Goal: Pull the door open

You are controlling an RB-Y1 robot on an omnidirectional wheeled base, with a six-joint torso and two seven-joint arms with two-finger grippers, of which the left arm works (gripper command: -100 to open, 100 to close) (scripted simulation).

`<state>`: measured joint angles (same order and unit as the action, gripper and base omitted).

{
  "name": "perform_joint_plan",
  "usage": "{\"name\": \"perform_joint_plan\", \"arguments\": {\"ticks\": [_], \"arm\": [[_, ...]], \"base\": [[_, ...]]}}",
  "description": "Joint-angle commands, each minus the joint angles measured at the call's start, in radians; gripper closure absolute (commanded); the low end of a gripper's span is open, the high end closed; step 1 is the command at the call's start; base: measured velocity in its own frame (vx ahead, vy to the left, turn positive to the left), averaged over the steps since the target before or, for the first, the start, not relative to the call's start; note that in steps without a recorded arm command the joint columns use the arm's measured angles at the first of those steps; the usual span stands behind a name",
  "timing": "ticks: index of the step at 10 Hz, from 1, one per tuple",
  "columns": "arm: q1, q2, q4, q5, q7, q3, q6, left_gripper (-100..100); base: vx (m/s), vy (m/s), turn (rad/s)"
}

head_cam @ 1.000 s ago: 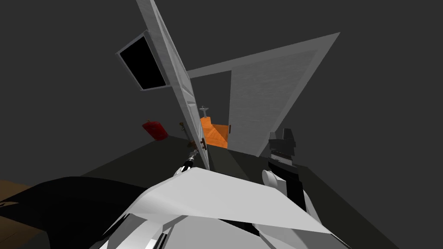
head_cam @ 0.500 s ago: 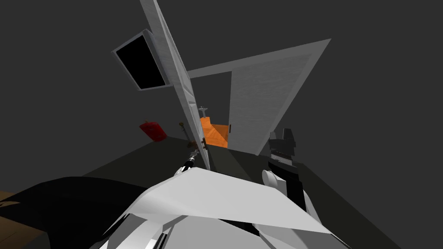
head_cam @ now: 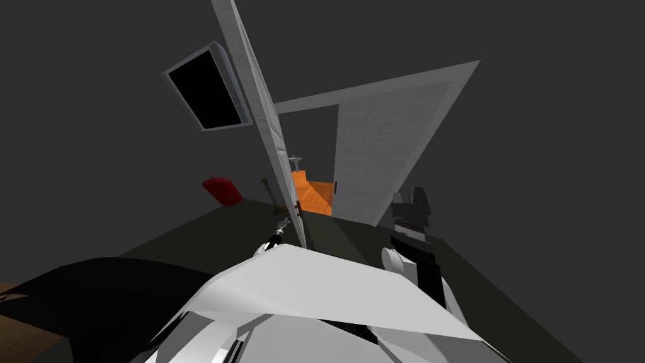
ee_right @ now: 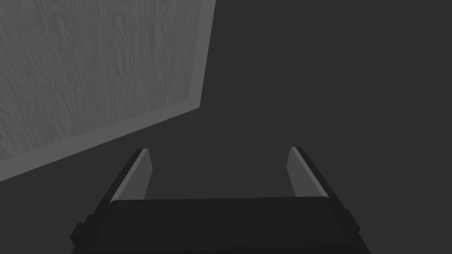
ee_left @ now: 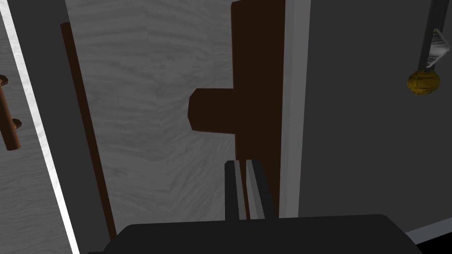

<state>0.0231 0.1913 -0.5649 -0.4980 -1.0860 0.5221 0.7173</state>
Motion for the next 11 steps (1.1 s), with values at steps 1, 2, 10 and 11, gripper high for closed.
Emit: {"name": "perform_joint_plan", "arguments": {"ticks": [1, 2, 10, 11], "arm": [[0.037, 0.021, 0.009, 0.007, -0.008, 0.01, 0.006, -100], [0.037, 0.021, 0.009, 0.007, -0.008, 0.01, 0.006, -100], [0.025, 0.001, 0.016, -0.01, -0.003, -0.068, 0.06, -100], [0.028, 0.002, 0.016, -0.013, 0.001, -0.085, 0.071, -100]], "base": [[-0.005, -0.015, -0.001], [-0.012, 0.001, -0.019], [-0.058, 0.08, -0.033], [-0.057, 0.167, -0.04]]}}
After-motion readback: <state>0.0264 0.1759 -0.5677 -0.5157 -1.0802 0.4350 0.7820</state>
